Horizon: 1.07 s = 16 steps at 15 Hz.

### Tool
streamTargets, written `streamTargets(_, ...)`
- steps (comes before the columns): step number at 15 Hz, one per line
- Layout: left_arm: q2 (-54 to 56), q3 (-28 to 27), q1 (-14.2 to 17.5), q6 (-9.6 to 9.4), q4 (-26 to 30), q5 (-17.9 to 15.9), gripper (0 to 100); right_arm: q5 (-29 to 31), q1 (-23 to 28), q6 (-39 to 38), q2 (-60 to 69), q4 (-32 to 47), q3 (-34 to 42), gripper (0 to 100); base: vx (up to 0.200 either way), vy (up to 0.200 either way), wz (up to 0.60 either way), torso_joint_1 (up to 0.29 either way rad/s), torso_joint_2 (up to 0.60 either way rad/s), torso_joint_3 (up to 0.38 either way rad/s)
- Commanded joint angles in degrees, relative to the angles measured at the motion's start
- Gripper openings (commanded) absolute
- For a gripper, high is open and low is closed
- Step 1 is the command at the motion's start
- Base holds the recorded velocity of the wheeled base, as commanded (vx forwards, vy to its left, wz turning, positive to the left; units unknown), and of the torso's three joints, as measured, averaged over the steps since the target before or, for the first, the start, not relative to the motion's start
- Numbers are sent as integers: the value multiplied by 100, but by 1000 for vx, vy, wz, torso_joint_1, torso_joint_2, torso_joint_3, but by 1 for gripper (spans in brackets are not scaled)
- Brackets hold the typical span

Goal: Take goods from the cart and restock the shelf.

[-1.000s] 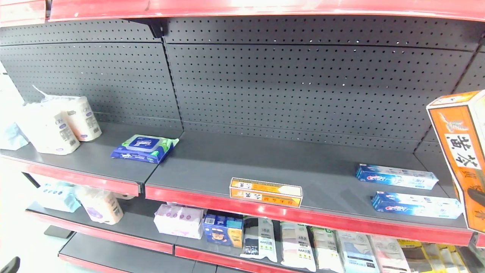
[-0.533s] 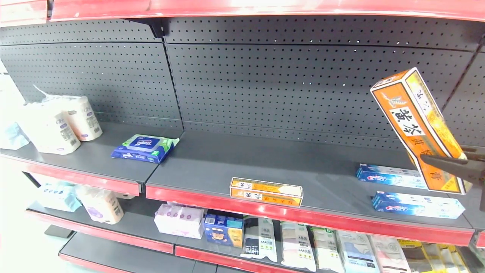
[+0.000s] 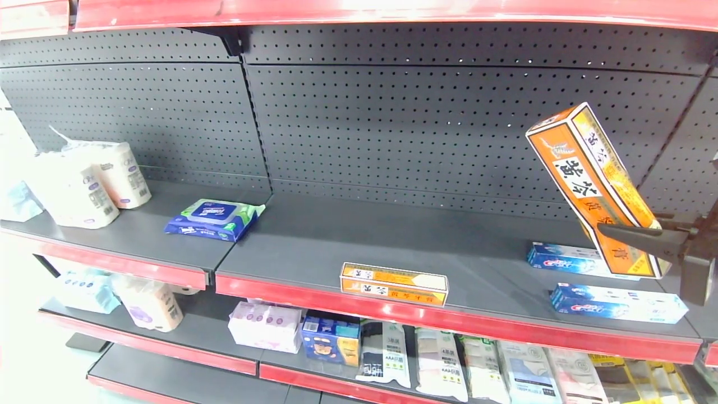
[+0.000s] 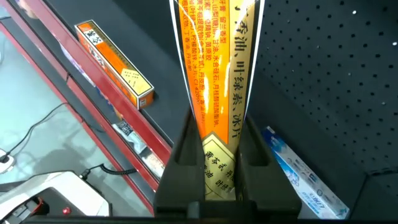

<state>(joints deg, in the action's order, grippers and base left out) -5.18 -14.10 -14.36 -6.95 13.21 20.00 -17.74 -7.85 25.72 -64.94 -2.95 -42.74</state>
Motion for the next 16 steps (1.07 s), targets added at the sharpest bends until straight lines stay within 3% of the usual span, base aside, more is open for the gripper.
streamTargets(1,-572,-128,584,238,-12,-14,100,-2,3,-6,25,-4,-6,0,0,0,0,0,0,0)
streamTargets(3,-150,101,891,220,58,21,100,7,3,3,34,-4,-15,0,0,0,0,0,0,0)
streamTargets(5,35,198,1770,220,173,-5,100,7,12,3,16,-4,-50,0,0,0,0,0,0,0)
streamTargets(7,61,365,1744,273,120,-93,100,7,12,3,8,-4,-33,0,0,0,0,0,0,0)
streamTargets(9,483,866,1462,493,-434,-1016,100,7,12,3,-1,-4,-50,0,0,0,0,0,0,0)
streamTargets(10,518,1050,1454,510,-803,-1333,100,16,12,3,-10,-4,-59,0,0,0,0,0,0,0)
streamTargets(12,518,1270,1454,598,-1278,-1456,100,16,12,12,-36,-4,-68,0,0,0,0,0,0,0)
streamTargets(13,518,1305,1454,800,-1339,-1658,100,7,-6,12,-45,-4,-77,0,0,0,0,0,0,0)
streamTargets(15,518,1410,1454,906,-1348,-1842,100,7,-15,47,-72,-4,-77,0,0,0,0,0,0,0)
streamTargets(16,518,1410,1454,844,-1339,-1886,100,-10,-24,47,-89,-4,-129,0,0,0,0,0,0,0)
